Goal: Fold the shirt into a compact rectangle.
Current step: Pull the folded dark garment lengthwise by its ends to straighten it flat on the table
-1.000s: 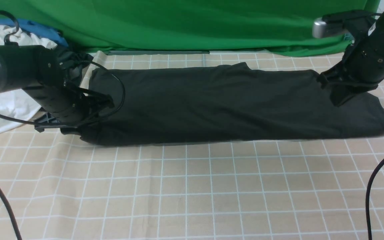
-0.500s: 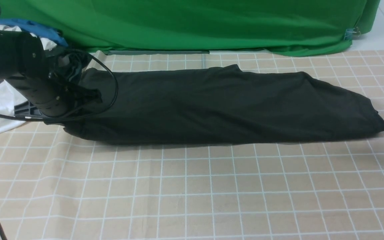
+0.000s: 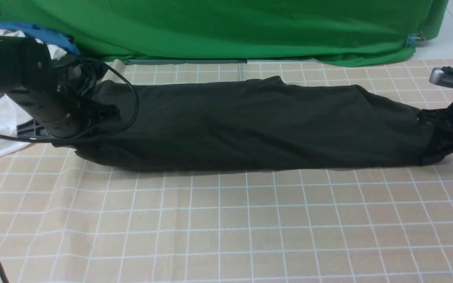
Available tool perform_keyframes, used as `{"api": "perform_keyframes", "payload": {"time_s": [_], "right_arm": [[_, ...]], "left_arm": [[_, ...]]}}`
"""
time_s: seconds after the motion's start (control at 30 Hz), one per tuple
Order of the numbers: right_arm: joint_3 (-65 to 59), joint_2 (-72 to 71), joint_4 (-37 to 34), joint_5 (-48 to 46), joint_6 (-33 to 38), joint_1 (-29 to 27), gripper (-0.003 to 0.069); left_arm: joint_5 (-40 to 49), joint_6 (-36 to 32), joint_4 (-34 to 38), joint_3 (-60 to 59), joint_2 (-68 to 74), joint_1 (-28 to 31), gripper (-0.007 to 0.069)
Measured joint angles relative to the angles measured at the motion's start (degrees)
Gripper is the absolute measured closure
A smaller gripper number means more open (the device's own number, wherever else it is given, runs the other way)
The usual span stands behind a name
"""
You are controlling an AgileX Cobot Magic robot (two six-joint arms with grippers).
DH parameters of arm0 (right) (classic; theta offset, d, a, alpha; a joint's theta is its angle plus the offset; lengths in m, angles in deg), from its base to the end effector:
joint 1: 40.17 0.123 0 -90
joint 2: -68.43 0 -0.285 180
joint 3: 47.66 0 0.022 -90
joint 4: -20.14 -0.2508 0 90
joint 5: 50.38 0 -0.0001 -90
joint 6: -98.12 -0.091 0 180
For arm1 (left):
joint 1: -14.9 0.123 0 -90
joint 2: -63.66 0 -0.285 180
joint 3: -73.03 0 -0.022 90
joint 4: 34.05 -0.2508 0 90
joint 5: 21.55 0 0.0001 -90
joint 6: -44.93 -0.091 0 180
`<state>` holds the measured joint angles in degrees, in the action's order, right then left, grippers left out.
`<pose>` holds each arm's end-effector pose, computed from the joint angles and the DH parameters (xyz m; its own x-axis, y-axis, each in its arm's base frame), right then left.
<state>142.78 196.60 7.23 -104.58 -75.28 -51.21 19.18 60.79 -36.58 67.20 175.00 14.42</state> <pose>0.4173 -0.0646 0.1614 -0.9669 0.2068 -0.1492 0.1787 0.9670 0.1818 0.3711 -0.0005 0.2092 -0.8984 -0.2333 -0.3720 -0.2256 0.9721 -0.0649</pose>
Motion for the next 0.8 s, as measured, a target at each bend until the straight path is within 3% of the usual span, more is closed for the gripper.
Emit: {"api": "perform_keyframes", "payload": {"time_s": [0.23,0.37,0.67,0.8], "right_arm": [[0.7,-3.6,5.0,-10.5,0.3,0.0,0.058],[-7.3,-12.1,9.5,-14.3,-3.1,0.1,0.058],[-27.9,-24.9,11.0,-13.7,-5.8,0.1,0.058],[-35.0,-27.7,11.8,-8.0,-7.0,0.1,0.055]], "left_arm": [[7.1,-0.2,1.0,2.4,-0.8,1.3,0.0466],[12.0,-0.4,2.5,-1.6,-5.5,3.6,0.0466],[18.6,-0.5,7.3,-13.1,-14.2,8.7,0.0466],[19.7,-0.5,7.5,-15.9,-15.7,9.0,0.0466]]}}
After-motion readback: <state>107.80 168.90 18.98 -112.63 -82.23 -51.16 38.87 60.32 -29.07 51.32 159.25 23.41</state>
